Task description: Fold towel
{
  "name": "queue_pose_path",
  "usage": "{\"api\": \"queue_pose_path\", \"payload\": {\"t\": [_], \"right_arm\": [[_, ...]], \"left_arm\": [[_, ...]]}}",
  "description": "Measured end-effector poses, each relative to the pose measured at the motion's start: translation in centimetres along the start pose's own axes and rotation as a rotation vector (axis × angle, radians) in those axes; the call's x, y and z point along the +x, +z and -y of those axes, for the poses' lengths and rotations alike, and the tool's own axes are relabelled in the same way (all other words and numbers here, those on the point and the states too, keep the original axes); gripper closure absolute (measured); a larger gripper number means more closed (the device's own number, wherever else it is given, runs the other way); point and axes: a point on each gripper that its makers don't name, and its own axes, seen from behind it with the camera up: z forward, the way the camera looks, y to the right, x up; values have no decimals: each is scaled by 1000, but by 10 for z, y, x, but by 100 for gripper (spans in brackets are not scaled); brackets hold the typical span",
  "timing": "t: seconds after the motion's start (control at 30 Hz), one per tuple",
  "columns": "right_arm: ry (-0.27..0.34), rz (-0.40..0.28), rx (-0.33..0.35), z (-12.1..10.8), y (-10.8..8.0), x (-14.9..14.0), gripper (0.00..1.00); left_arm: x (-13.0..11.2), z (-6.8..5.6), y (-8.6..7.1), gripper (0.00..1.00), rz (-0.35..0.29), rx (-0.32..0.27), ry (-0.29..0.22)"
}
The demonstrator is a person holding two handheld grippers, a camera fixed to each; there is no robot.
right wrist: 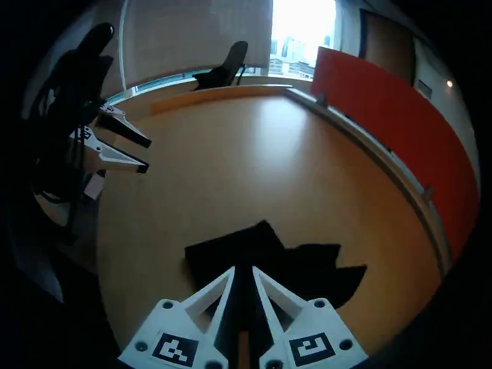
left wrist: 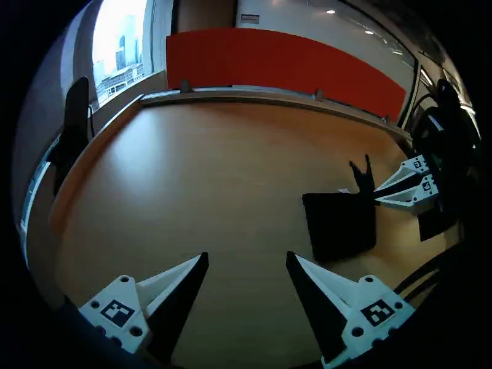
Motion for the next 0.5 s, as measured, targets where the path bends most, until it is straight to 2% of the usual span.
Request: {"api": "queue_pose_path", "payload": {"t": [0.27, 0.5], "right_arm": [[6, 24, 62, 19, 24, 2, 96], [9, 41, 71, 23, 26, 1, 95]], "left_arm": [[-1, 14, -12, 6, -18, 26, -21], [-4, 20, -15, 6, -20, 33, -39]]}}
